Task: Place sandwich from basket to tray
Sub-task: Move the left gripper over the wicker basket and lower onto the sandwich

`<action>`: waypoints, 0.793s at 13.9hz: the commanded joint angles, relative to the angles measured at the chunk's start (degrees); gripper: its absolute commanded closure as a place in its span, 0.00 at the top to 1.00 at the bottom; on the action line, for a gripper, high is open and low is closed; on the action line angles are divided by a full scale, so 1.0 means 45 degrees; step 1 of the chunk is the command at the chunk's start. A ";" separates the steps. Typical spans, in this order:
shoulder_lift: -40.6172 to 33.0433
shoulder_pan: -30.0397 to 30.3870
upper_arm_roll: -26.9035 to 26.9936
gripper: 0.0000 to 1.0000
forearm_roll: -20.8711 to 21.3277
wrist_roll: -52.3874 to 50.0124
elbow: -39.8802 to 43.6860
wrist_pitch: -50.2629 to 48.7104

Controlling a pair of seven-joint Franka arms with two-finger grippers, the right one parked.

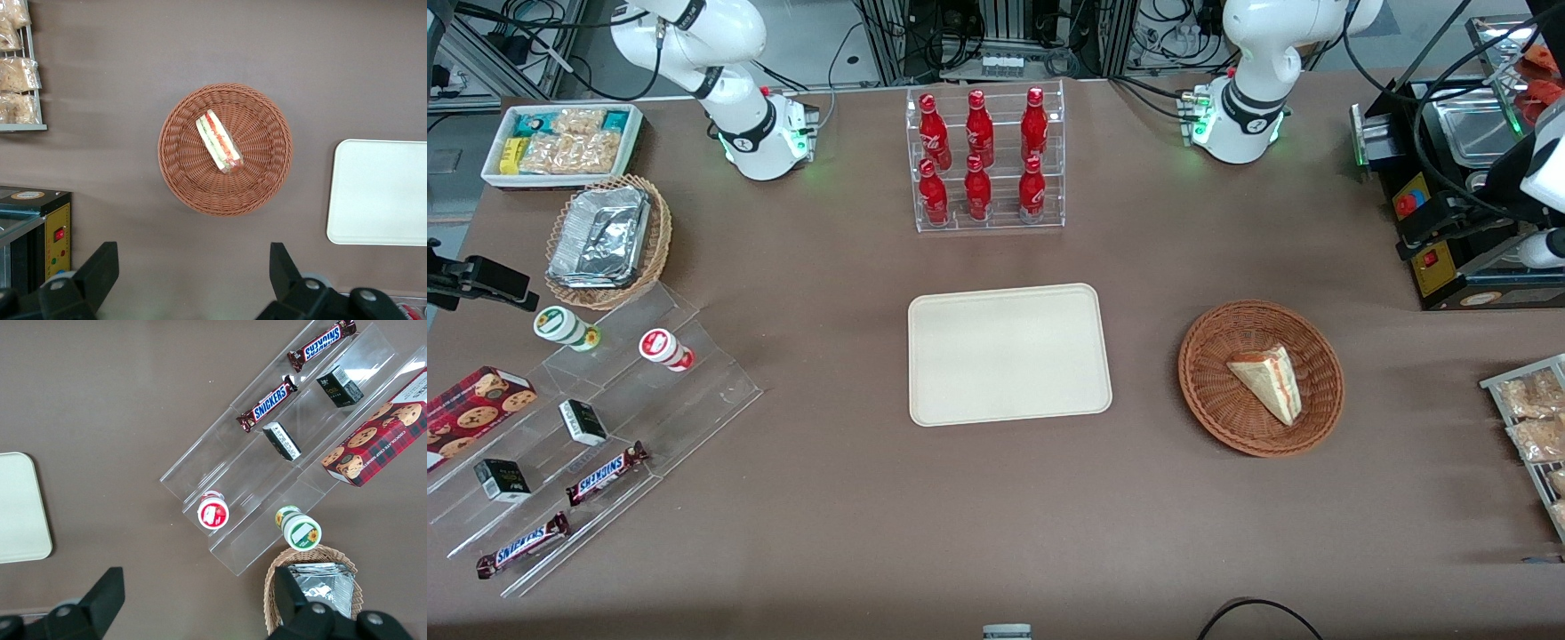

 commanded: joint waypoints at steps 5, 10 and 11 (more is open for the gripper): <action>0.0826 -0.0017 -0.0004 1.00 0.0138 0.0066 0.0075 0.0764; 0.1259 -0.0095 -0.0024 1.00 0.0157 -0.1042 -0.2769 0.3920; 0.1200 -0.0153 -0.0043 1.00 0.0157 -0.2131 -0.3532 0.4683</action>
